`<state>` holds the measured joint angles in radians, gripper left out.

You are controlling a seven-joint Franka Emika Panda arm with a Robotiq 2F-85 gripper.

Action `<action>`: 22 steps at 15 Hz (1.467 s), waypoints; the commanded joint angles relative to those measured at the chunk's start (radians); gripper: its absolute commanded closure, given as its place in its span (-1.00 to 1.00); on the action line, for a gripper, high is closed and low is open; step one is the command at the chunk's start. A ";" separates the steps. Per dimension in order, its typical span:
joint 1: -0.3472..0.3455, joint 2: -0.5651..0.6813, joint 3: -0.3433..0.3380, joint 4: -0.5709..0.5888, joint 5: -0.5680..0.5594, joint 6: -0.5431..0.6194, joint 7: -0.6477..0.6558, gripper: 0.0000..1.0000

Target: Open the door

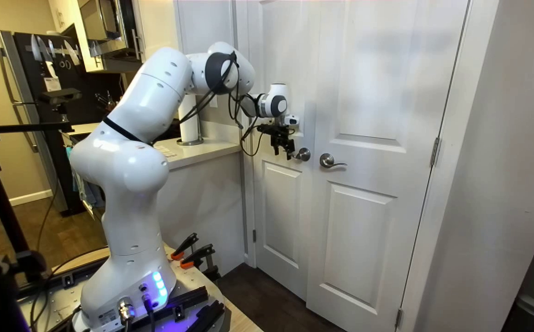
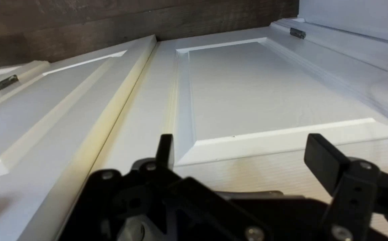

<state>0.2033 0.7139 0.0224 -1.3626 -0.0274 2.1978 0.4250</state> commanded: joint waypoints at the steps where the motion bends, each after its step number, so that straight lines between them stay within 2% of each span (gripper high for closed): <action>1: -0.005 -0.078 -0.020 -0.109 0.075 0.079 0.126 -1.00; 6: -0.008 -0.147 -0.070 -0.171 0.136 0.152 0.291 -1.00; 12: 0.014 -0.169 -0.124 -0.177 0.088 0.145 0.553 -1.00; 17: 0.009 -0.151 -0.116 -0.190 0.083 0.141 0.656 -1.00; 22: 0.009 -0.134 -0.109 -0.206 0.083 0.159 0.692 -1.00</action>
<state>0.2117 0.5874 -0.0905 -1.5358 0.0710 2.3199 1.0718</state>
